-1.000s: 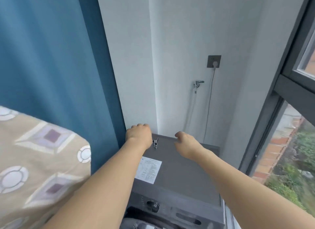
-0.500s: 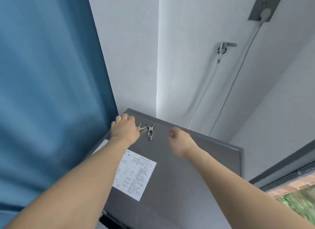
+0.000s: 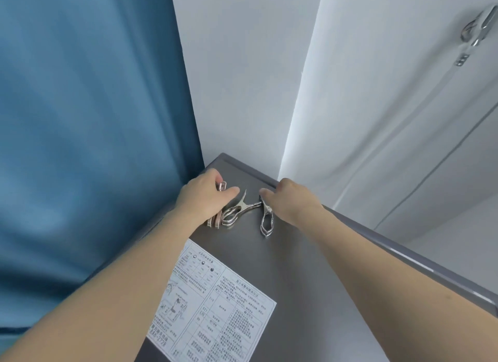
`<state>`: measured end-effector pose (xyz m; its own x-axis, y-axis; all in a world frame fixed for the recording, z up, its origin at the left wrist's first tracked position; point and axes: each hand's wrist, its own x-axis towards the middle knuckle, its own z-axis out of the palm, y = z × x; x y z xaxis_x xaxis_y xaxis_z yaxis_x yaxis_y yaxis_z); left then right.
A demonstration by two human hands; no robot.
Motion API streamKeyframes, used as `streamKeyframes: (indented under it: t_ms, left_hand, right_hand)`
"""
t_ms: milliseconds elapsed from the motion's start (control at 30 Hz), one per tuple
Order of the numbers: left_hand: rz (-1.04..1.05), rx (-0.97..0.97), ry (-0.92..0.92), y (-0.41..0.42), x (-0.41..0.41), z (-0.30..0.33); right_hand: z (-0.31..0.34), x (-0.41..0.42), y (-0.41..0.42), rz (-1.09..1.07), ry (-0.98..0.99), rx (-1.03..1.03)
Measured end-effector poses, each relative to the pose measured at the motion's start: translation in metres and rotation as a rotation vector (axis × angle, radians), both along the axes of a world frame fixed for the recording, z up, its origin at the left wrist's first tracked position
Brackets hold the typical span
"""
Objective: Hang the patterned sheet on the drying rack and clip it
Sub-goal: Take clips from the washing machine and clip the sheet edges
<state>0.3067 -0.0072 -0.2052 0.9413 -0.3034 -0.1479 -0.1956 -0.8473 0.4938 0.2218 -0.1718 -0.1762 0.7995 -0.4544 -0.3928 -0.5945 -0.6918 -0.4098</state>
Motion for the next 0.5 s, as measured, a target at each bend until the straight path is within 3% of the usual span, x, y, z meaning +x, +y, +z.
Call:
streamKeyframes:
  t_ms: [233, 500]
  left_hand:
    - [0.048, -0.241, -0.182, 0.009, -0.003, -0.028]
    - [-0.008, -0.311, -0.136, 0.011, -0.004, -0.026]
  right_hand:
    - [-0.024, 0.015, 0.006, 0.087, -0.031, -0.051]
    - [-0.020, 0.013, 0.007, 0.085, 0.009, -0.038]
